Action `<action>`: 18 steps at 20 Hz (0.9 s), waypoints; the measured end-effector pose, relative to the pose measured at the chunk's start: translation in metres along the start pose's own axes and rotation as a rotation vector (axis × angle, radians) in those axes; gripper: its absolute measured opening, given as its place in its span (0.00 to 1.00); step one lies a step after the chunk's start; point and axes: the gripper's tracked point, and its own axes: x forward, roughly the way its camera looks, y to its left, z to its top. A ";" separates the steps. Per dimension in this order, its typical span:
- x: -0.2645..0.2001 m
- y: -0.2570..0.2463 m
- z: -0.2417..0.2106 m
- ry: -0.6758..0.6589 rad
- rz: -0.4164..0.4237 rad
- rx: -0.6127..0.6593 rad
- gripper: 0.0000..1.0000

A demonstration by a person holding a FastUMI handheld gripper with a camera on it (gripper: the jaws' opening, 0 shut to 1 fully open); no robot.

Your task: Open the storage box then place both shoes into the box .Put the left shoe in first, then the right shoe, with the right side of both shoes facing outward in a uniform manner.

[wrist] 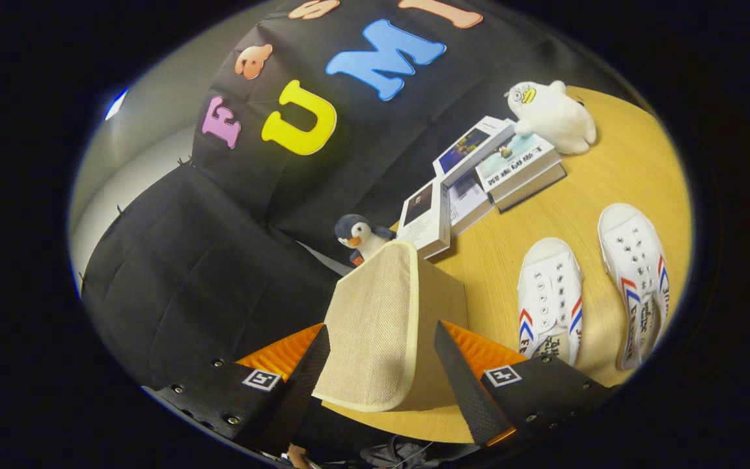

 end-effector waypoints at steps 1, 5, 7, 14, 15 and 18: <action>0.007 -0.002 -0.007 0.026 0.007 0.039 0.98; 0.019 -0.008 -0.030 0.107 0.013 0.118 0.96; 0.021 -0.007 -0.038 0.134 0.011 0.128 0.95; 0.029 -0.005 -0.040 0.168 0.000 0.160 0.41; 0.025 -0.003 -0.036 0.157 0.004 0.167 0.26; 0.017 0.011 -0.031 0.164 0.027 0.135 0.08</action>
